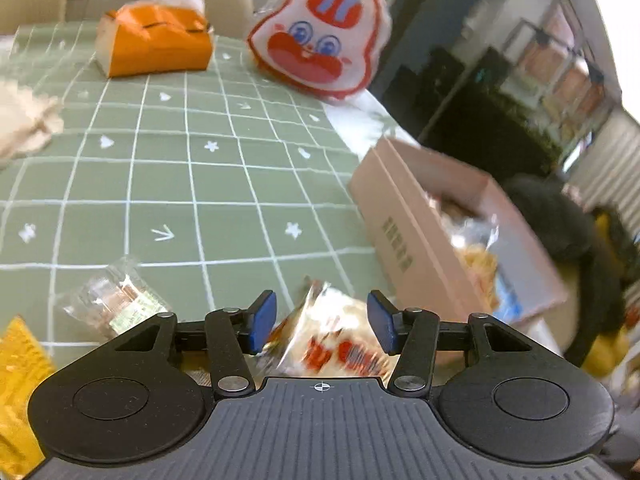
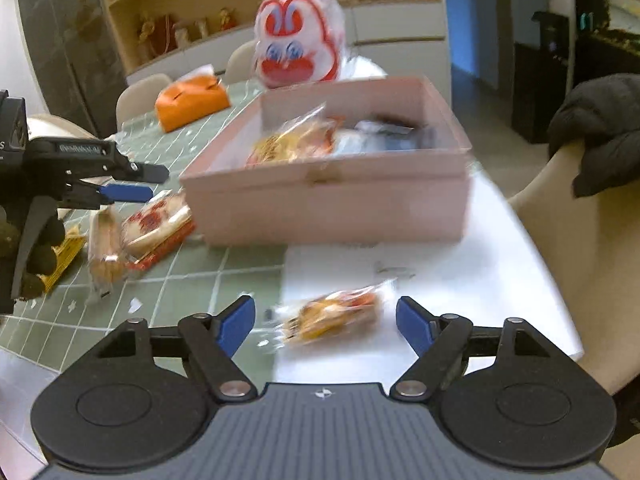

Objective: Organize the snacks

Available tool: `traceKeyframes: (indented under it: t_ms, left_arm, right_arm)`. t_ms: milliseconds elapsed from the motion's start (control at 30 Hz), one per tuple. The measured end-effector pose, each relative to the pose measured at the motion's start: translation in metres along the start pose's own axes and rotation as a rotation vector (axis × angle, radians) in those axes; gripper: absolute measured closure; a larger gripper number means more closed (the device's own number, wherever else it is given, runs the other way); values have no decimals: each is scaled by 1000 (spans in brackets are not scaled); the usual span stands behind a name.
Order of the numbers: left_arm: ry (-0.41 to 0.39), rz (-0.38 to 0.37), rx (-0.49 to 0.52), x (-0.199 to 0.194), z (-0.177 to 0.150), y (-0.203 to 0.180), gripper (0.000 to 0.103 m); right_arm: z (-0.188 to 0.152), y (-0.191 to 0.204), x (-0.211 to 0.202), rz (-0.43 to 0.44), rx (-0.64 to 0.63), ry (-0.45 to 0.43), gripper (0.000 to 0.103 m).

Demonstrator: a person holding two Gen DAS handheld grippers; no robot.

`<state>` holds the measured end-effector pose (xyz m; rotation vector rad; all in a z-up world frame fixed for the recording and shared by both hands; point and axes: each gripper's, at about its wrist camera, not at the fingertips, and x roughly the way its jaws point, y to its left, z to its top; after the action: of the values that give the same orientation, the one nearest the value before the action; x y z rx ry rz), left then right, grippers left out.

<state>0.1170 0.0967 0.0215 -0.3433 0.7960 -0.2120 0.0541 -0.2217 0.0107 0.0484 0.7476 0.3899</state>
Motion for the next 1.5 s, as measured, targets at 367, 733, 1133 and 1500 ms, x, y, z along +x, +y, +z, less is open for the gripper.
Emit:
traceKeyframes:
  t_ms: [367, 733, 1133, 1500]
  left_arm:
    - [118, -118, 317, -42, -46, -21, 55]
    - [63, 2, 207, -81, -58, 17, 67]
    - [115, -155, 103, -77, -73, 8, 66]
    - [61, -209, -19, -76, -67, 19, 66]
  right_arm:
    - [-19, 67, -17, 77, -244, 5, 25]
    - [5, 94, -11, 105, -301, -35, 23]
    - [66, 84, 67, 241, -20, 88, 35]
    - [26, 96, 35, 312, -111, 157, 64]
